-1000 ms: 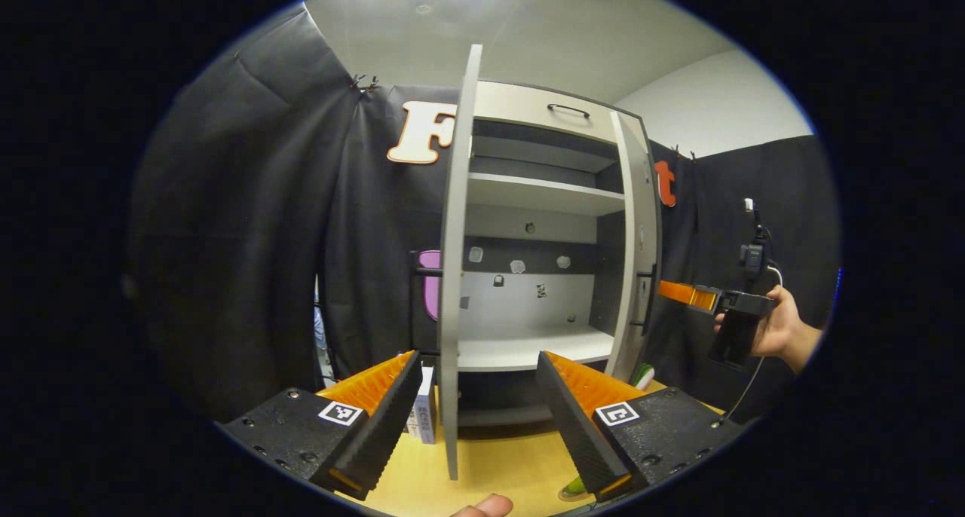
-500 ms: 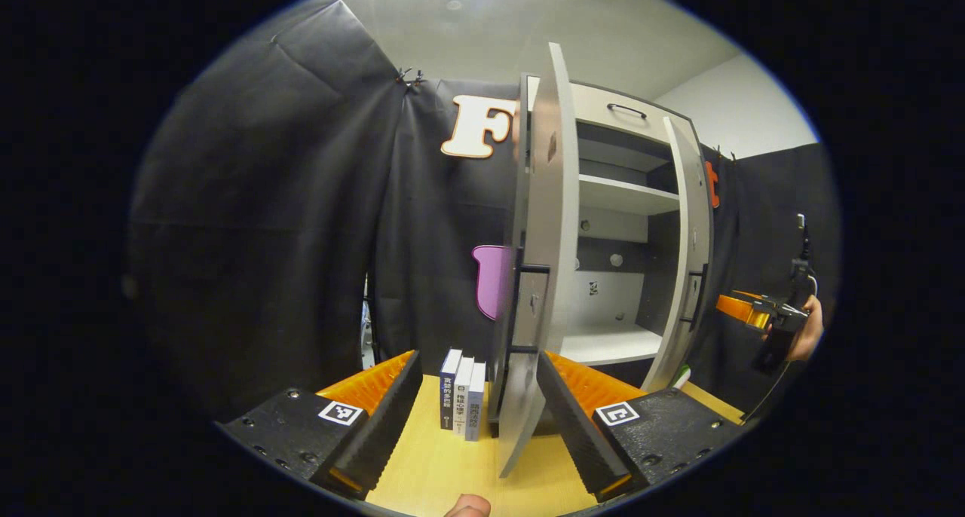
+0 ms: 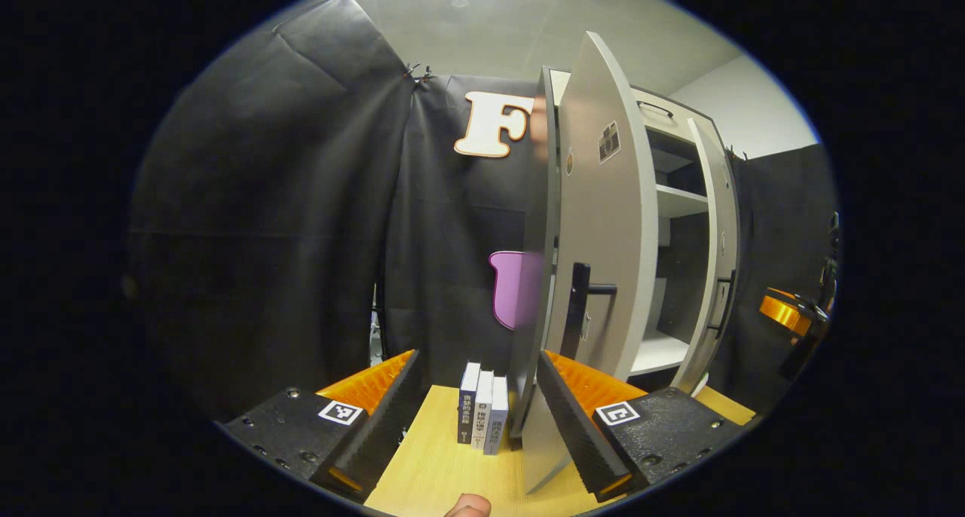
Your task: Grasp the bottle in the cabinet with the left hand and place it on the coaster, then close the right door with the right hand and the left door with the left hand.
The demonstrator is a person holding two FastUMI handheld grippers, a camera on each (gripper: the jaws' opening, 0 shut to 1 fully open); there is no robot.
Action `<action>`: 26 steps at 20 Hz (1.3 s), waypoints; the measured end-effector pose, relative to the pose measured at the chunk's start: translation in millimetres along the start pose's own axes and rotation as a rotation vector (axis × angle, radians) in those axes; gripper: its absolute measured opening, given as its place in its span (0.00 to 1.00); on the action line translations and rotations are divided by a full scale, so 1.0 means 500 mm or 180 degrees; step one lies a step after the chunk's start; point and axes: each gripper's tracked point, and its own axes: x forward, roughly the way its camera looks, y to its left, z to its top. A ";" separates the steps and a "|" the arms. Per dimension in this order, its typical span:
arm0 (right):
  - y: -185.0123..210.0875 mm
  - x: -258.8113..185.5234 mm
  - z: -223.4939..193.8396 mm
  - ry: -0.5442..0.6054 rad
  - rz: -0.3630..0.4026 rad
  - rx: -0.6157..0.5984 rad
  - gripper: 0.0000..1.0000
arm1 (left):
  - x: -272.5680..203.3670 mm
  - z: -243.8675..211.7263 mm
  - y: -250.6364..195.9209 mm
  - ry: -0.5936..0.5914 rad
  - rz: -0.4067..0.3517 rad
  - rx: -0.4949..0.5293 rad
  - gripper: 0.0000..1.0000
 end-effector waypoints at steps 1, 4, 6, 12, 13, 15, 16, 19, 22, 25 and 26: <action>0.005 0.000 -0.002 0.0012 0.0000 0.0015 0.89 | 0.013 0.001 -0.001 -0.0012 -0.0020 0.0008 0.96; 0.003 0.004 0.003 0.0015 -0.0071 -0.0006 0.93 | 0.057 0.002 -0.015 -0.0015 -0.0137 -0.0017 1.00; -0.008 0.000 0.008 -0.0009 -0.0172 -0.0052 0.93 | 0.077 -0.007 -0.042 0.0028 -0.0290 -0.0070 1.00; -0.002 -0.042 0.023 -0.0105 -0.0280 -0.0158 0.93 | 0.078 0.002 -0.075 0.0033 -0.0563 -0.0046 0.94; 0.002 -0.049 0.027 -0.0119 -0.0287 -0.0169 0.93 | 0.080 0.006 -0.083 0.0034 -0.0617 -0.0027 0.94; 0.006 -0.056 0.033 -0.0144 -0.0279 -0.0136 0.93 | 0.088 0.009 -0.096 0.0027 -0.0673 -0.0011 0.94; 0.009 -0.059 0.032 -0.0120 -0.0277 -0.0100 0.93 | 0.089 0.005 -0.107 0.0027 -0.0706 -0.0018 0.94; -0.002 -0.076 0.027 -0.0024 -0.0346 -0.0061 0.93 | 0.089 0.004 -0.151 0.0031 -0.0825 -0.0080 0.94; -0.027 -0.119 0.017 0.0119 -0.0444 -0.0118 0.93 | 0.099 -0.001 -0.168 0.0064 -0.0689 -0.0019 0.94; -0.050 -0.175 0.008 0.0244 -0.0488 -0.0168 0.93 | 0.107 -0.001 -0.167 0.0089 -0.0428 0.0035 0.94; -0.059 -0.196 0.004 0.0279 -0.0515 -0.0191 0.93 | 0.106 -0.003 -0.173 0.0108 -0.0405 0.0004 0.94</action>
